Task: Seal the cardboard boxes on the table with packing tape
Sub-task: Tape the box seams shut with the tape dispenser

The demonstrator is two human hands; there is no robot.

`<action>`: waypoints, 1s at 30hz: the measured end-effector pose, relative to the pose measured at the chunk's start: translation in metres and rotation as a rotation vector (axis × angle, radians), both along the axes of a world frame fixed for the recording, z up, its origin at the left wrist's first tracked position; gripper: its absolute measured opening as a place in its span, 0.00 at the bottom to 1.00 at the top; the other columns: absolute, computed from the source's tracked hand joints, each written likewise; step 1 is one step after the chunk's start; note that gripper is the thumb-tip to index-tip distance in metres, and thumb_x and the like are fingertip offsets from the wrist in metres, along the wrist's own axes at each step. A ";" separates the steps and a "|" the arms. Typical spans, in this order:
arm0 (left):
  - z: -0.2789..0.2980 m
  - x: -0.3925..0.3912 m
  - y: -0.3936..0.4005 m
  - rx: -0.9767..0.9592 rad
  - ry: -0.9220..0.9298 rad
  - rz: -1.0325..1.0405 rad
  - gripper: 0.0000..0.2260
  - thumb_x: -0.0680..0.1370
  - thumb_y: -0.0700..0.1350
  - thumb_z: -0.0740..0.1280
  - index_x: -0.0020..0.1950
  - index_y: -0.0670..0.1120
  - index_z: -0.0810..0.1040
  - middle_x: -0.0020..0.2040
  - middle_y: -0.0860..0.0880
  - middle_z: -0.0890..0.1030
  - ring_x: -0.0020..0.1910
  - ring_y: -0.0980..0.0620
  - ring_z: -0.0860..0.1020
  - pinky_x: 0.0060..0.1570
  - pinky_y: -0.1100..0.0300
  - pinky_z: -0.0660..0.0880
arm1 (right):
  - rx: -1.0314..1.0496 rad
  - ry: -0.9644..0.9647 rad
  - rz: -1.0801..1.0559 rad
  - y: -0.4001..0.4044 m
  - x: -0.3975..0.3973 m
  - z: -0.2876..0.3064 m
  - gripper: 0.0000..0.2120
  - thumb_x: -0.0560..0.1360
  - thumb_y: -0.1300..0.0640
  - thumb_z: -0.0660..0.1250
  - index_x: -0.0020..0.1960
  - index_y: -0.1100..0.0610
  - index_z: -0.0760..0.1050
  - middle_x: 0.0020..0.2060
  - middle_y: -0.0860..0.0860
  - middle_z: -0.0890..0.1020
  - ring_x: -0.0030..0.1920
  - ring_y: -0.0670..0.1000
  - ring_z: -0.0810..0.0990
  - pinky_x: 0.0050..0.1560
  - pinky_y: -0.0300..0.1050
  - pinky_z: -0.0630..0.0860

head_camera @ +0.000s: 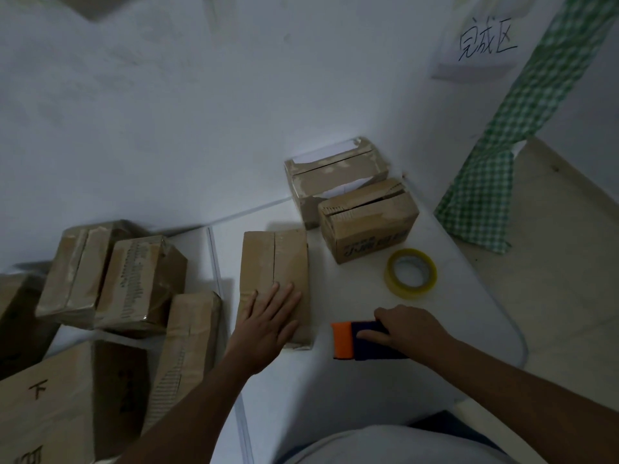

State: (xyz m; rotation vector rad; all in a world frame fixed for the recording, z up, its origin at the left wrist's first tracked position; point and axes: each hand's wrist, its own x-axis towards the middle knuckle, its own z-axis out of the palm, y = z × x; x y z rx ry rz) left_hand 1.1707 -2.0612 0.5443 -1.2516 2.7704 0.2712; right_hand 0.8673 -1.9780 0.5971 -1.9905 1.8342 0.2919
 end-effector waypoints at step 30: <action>-0.003 -0.021 0.034 -0.050 0.131 0.059 0.15 0.82 0.56 0.52 0.63 0.61 0.74 0.76 0.49 0.66 0.79 0.42 0.56 0.76 0.43 0.50 | 0.151 -0.007 -0.135 -0.020 0.039 0.011 0.24 0.78 0.36 0.59 0.52 0.58 0.75 0.48 0.54 0.78 0.44 0.53 0.77 0.36 0.43 0.66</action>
